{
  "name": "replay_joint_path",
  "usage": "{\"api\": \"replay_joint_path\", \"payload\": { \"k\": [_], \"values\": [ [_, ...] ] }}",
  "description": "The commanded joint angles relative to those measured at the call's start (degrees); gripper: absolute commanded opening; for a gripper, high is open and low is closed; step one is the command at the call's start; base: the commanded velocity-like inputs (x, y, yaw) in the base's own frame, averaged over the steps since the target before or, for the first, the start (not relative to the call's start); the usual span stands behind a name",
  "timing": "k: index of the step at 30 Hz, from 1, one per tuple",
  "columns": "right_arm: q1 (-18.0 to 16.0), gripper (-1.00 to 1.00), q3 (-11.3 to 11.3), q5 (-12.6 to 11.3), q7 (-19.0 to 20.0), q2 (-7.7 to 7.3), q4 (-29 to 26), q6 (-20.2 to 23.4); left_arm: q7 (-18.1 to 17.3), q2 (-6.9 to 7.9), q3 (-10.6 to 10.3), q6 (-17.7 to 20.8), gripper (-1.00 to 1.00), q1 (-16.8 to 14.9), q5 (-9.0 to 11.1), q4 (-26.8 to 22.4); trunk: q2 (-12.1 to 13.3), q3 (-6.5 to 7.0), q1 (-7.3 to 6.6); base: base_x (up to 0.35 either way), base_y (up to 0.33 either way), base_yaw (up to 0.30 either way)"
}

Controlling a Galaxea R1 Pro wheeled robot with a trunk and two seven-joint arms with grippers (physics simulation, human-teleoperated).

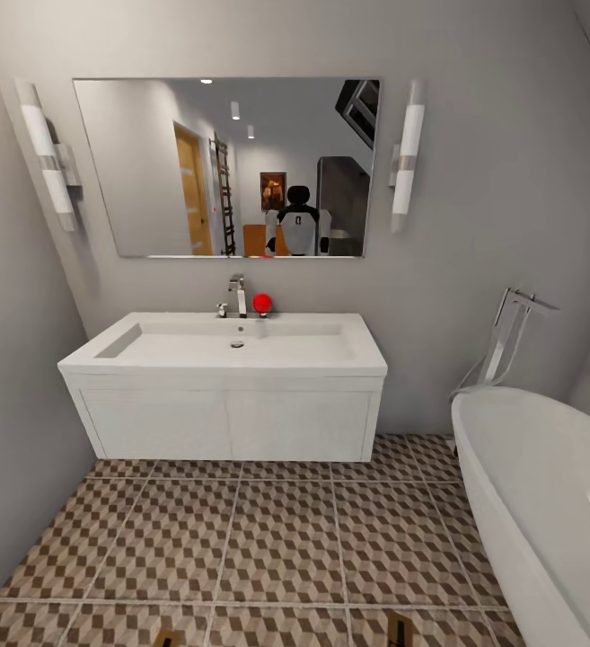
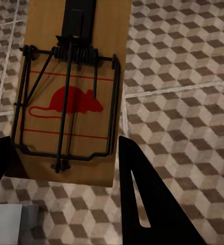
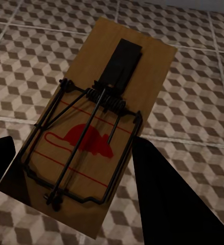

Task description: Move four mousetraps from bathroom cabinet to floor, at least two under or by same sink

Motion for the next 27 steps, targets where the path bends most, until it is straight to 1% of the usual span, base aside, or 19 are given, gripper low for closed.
{"api": "replay_joint_path", "payload": {
  "k": [1, 9, 13, 14, 16, 17, 18, 19, 20, 21, 22, 23, 24, 25, 26, 27],
  "values": [
    [-0.04, -1.00, 0.11, 0.33, -0.17, 0.10, 0.04, -0.12, 0.47, 0.01, -0.38, 0.32, -1.00, -0.02, 0.05, -0.08, -0.03, -0.06, 0.00, 0.000, 0.000, 0.000],
    [-0.04, -1.00, 0.09, 0.33, -0.17, 0.20, 0.04, -0.07, 0.52, 0.02, -0.02, 0.50, -1.00, -0.03, 0.17, -0.06, -0.03, -0.06, 0.00, 0.000, 0.000, 0.000],
    [-0.04, -1.00, -0.14, 0.32, -0.37, 0.18, -0.01, 0.12, 0.58, 0.07, 0.13, 2.10, -1.00, -0.03, 0.27, -0.25, -0.03, -0.06, 0.00, 0.000, 0.000, 0.000],
    [-0.04, -1.00, -0.18, 0.29, -0.47, 0.15, -0.04, 0.31, 0.59, 0.09, 0.21, 3.47, -1.00, -0.03, 0.28, -0.42, -0.03, -0.06, 0.00, 0.000, 0.000, 0.000],
    [-0.04, -1.00, -0.27, 0.26, -0.76, 0.08, -0.29, 1.82, 0.64, 0.21, 0.62, 7.95, -1.00, -0.10, 0.30, -1.56, -0.03, -0.06, 0.00, 0.000, 0.000, 0.000],
    [-0.04, -1.00, -0.28, 0.26, -0.94, 0.07, -0.54, 2.45, 0.67, 0.27, 0.72, 9.37, -1.00, -0.14, 0.31, -2.21, -0.03, -0.06, 0.00, 0.000, 0.000, 0.000],
    [-0.04, -1.00, -0.31, 0.27, -1.51, 0.05, -1.50, 4.01, 0.71, 0.63, 0.99, 12.44, -1.00, -0.21, 0.31, -4.08, -0.03, -0.06, 0.00, 0.000, 0.000, 0.000],
    [-0.04, -1.00, -0.31, 0.27, -1.91, 0.04, -2.30, 4.99, 0.74, 0.92, 1.20, 14.09, -1.00, -0.26, 0.29, -5.33, -0.03, -0.06, 0.00, 0.000, 0.000, 0.000],
    [-0.04, -1.00, -0.32, 0.29, -2.86, 0.05, -4.61, 7.46, 0.79, 1.63, 1.97, 17.57, -1.00, -0.39, 0.27, -8.38, -0.03, -0.06, 0.00, 0.000, 0.000, 0.000],
    [-0.04, -1.00, -0.33, 0.29, -3.88, 0.07, -7.76, 10.84, 0.84, 2.26, 3.52, 21.43, -1.00, -0.56, 0.26, -11.92, -0.03, -0.06, 0.00, 0.000, 0.000, 0.000],
    [-0.04, -1.00, -0.33, 0.28, -4.35, 0.08, -9.57, 12.86, 0.86, 2.52, 4.72, 23.50, -1.00, -0.72, 0.23, -13.73, -0.03, -0.06, 0.00, 0.000, 0.000, 0.000],
    [-0.04, -1.00, -0.34, 0.27, -5.11, 0.09, -13.61, 17.50, 0.90, 2.91, 8.09, 27.84, -1.00, -1.24, 0.15, -17.17, -0.03, -0.06, 0.00, 0.000, 0.000, 0.000],
    [-0.04, -1.00, -0.34, 0.24, -5.61, 0.09, -18.09, 22.50, 0.90, 3.16, 12.36, 32.39, -1.00, -2.03, 0.00, -20.29, -0.03, -0.06, 0.00, 0.000, 0.000, 0.000],
    [-0.04, -1.00, -0.34, 0.23, -5.79, 0.10, -20.45, 24.99, 0.88, 3.23, 14.64, 34.71, -1.00, -2.49, -0.07, -21.69, -0.03, -0.06, 0.00, 0.000, 0.000, 0.000],
    [-0.04, -1.00, -0.34, 0.17, -6.04, 0.10, -25.20, 29.71, 0.85, 3.34, 19.07, 39.39, -1.00, -3.58, -0.29, -24.14, -0.03, -0.06, 0.00, 0.000, 0.000, 0.000],
    [-0.04, -1.00, -0.34, 0.12, -6.21, 0.10, -29.81, 33.88, 0.82, 3.44, 22.87, 43.95, -1.00, -4.96, -0.79, -26.15, -0.03, -0.06, 0.00, 0.000, 0.000, 0.000]
  ]
}}
